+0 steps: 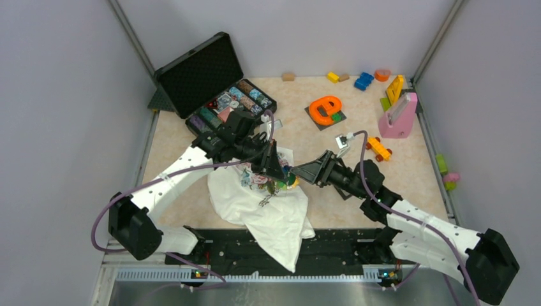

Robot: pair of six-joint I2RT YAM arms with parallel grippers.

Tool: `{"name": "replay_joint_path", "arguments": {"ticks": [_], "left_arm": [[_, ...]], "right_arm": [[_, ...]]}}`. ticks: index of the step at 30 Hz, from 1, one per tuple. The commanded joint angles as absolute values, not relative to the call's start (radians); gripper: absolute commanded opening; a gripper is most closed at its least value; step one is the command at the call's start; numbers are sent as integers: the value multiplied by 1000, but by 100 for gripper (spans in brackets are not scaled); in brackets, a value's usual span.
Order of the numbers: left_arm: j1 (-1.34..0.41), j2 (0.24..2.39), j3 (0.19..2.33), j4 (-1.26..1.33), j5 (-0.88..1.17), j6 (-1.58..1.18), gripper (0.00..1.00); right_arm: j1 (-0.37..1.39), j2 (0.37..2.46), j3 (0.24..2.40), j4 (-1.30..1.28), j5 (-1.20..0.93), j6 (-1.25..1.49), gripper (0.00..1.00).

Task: Remove the brooch from the garment
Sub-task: Close the brooch.

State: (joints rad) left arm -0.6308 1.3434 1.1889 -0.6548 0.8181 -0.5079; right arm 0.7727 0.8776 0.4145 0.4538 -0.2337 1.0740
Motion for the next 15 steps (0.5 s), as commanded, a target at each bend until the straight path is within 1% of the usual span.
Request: {"name": "replay_joint_path", "arguments": {"ticks": [1, 4, 7, 11, 15], "left_arm": [[-626, 1303, 1193, -634, 827, -509, 0], [-627, 1300, 1195, -634, 827, -509, 0], [-627, 1298, 1196, -635, 827, -509, 0], [-626, 1294, 1194, -637, 825, -509, 0], [-627, 1294, 1194, -637, 827, -511, 0]], "right_arm": [[784, 843, 422, 462, -215, 1065, 52], [784, 847, 420, 465, -219, 1064, 43], [784, 854, 420, 471, -226, 1065, 37], [784, 863, 420, 476, -236, 1064, 37], [784, 871, 421, 489, -247, 1068, 41]]}}
